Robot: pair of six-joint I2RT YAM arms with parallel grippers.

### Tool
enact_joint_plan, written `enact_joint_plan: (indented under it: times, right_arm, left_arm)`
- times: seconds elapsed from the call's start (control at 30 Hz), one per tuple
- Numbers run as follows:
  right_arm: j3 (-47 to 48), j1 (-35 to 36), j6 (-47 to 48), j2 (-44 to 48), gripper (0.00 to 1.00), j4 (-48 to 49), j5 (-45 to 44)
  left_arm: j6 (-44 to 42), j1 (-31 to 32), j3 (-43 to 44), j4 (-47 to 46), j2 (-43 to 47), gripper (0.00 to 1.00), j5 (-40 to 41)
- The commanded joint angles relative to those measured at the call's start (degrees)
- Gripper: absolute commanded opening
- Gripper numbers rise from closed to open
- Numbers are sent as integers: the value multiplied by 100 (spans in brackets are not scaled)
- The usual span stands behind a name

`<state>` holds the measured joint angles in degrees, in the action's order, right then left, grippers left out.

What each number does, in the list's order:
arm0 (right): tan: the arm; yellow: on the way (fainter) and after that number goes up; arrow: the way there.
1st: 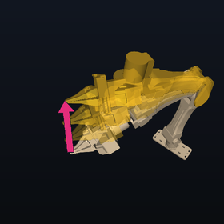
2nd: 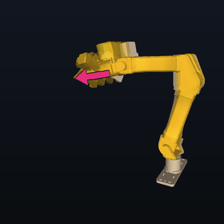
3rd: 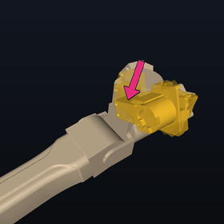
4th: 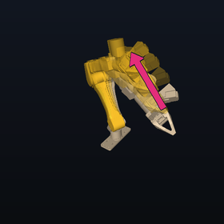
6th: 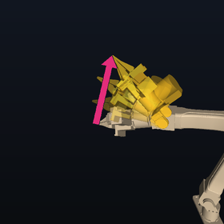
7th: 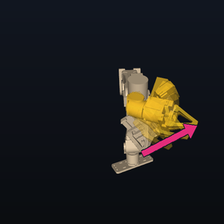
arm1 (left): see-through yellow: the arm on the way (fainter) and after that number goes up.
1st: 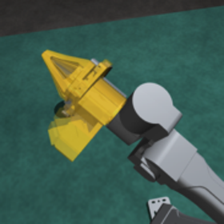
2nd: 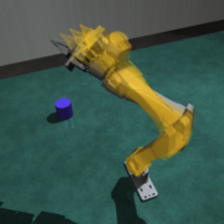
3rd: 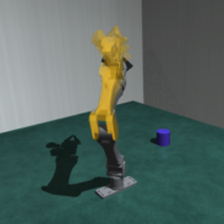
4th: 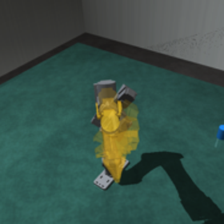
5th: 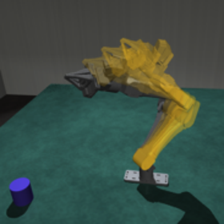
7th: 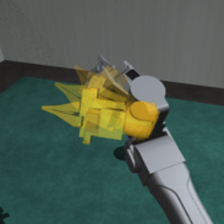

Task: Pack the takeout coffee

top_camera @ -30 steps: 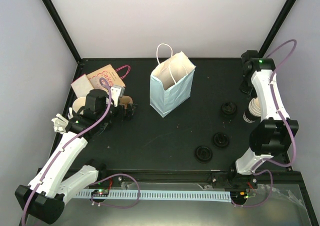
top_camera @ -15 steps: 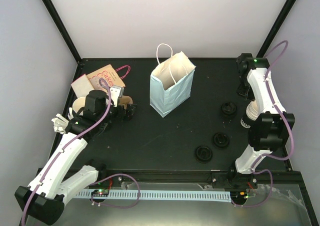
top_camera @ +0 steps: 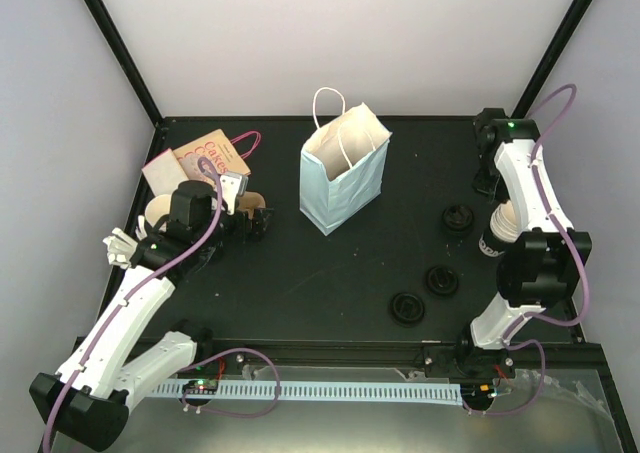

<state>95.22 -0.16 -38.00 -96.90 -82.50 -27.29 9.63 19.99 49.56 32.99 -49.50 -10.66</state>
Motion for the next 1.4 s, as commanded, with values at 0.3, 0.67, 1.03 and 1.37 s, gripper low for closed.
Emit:
enact_joint_plan:
  times: [0.3,0.67,1.03,1.37]
  right_arm:
    - [16,72,-113,271,1,77,-171]
    - [188,196,137,-135,1,-372,103]
    - [-69,165,124,-100,1,-31,288]
    - [-328,535,-627,73,1,-248,-1643]
  left_arm:
    - [-75,36,-17,-105,63,99,2]
    - [-75,31,2,-118,31,99,-14]
    - [-84,27,38,-101,-8,99,-51]
    - [-136,33,-10,-141,-4,99,-237]
